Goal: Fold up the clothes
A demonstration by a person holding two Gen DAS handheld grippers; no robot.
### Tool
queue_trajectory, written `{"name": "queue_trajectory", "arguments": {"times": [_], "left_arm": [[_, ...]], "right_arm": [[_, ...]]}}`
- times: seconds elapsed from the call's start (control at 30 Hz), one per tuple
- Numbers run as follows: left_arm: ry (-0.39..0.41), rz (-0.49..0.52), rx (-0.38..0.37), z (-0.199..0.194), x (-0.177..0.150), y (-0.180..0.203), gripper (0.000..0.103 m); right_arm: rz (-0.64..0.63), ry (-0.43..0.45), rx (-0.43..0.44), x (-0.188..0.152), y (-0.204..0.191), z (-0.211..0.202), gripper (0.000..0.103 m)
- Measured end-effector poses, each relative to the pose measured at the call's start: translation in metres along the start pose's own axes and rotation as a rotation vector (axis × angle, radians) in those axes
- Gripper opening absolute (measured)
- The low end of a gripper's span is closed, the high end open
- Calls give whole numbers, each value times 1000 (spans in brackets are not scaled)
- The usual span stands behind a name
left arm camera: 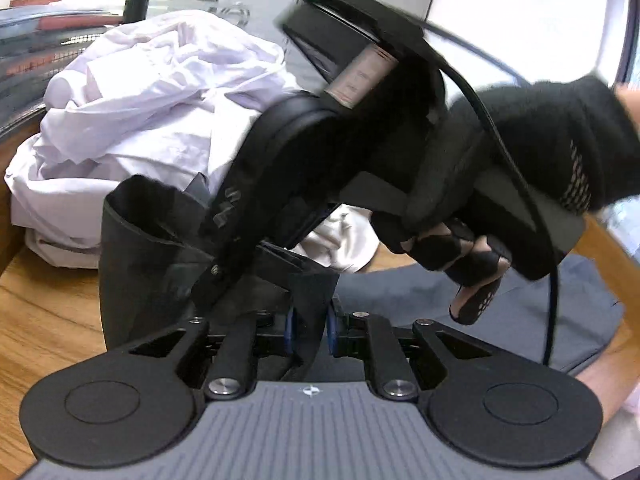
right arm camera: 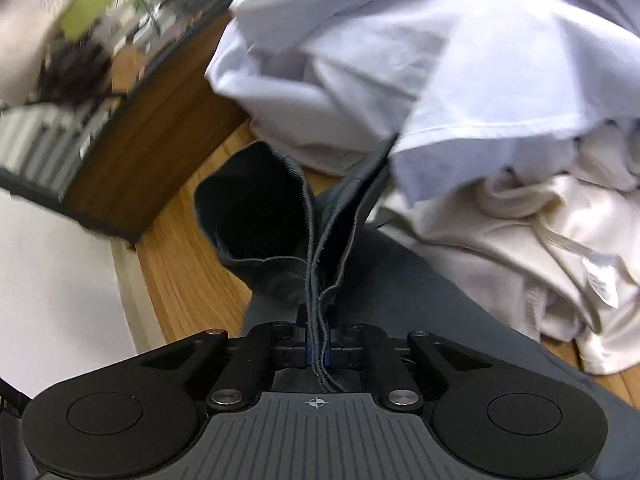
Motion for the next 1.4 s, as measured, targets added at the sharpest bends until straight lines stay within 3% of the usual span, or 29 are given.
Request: {"name": "queue_trajectory", "arguments": {"times": [0.03,0.13,0.2,0.4,0.5,0.67,0.83,1.17,1.23,1.3,1.4], "left_arm": [[18,-10,-39,-7,-1,-2,38],[77,-75,-117,-30,-12,-12,49],[96,-177,-139,-41,-24,-24,51],[13,-334,60,-42,-37,-60,51],[-1,-374,107,-47,-36,-71,51],[-11,-377,156,-46,-27,-50,51],[-42,-304,176,-25,-11,-5,54],[-100,-220,164,22,-4,90,54],[-116,-199,160,30,-2,105,55],[-132,-174,158,37,1,116,55],[-149,-131,154,46,3,127,57]], "right_arm": [[23,25,17,-4,4,-7,7],[88,95,60,-22,18,-29,7],[122,133,66,-41,30,-45,7],[265,229,80,-109,83,-89,7],[329,272,80,-147,113,-111,7],[402,323,67,-214,159,-146,7],[473,370,49,-284,211,-178,7],[571,421,57,-382,301,-201,8],[598,427,77,-395,315,-195,19],[648,424,29,-412,326,-191,29],[713,430,-34,-437,340,-189,29]]}}
Point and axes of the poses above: each gripper's, at about its wrist camera, not at the fingertips, and z roughly the way its jaws point, y to its right, x to its top, the point moved 2 cm from there along z, roughly the way its jaws point, and after that the axes turned 12 degrees about -y, right-handed, at the moved point
